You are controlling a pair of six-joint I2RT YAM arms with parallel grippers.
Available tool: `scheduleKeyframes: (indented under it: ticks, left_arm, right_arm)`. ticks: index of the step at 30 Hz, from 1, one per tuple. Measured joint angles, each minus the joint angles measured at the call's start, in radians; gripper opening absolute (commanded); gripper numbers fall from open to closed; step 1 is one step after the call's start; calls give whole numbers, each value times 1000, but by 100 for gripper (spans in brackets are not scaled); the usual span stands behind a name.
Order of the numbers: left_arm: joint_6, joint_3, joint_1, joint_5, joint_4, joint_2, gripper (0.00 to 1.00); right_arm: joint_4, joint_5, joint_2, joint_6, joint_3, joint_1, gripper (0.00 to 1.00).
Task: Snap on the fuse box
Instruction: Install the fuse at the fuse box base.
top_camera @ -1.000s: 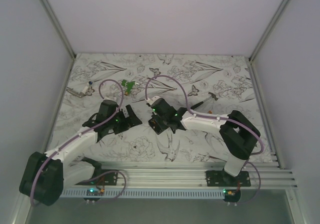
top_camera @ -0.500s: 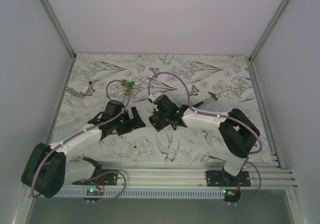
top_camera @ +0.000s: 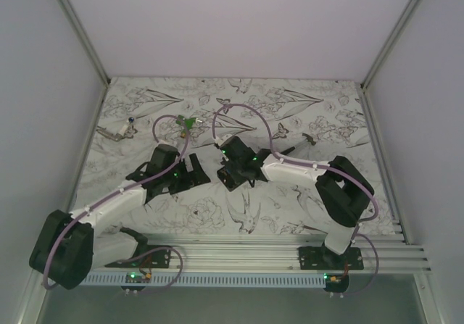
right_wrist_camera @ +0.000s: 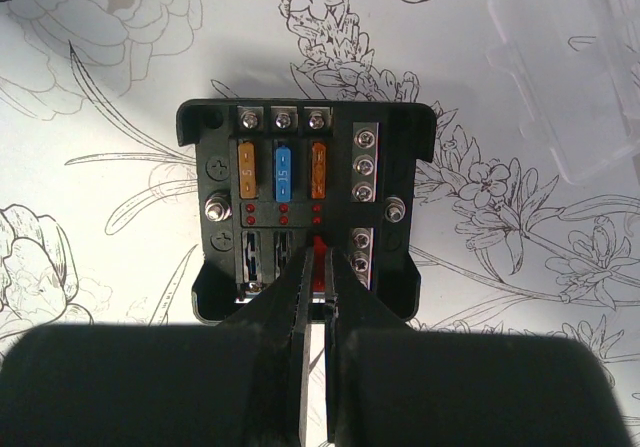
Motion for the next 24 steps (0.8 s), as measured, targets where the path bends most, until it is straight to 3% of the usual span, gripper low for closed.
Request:
scheduleKeyframes:
  ticks: [24]
  left_arm:
    - [0, -5, 0, -11, -77, -154, 100]
  right_arm:
    - [-98, 4, 41, 4, 77, 13, 2]
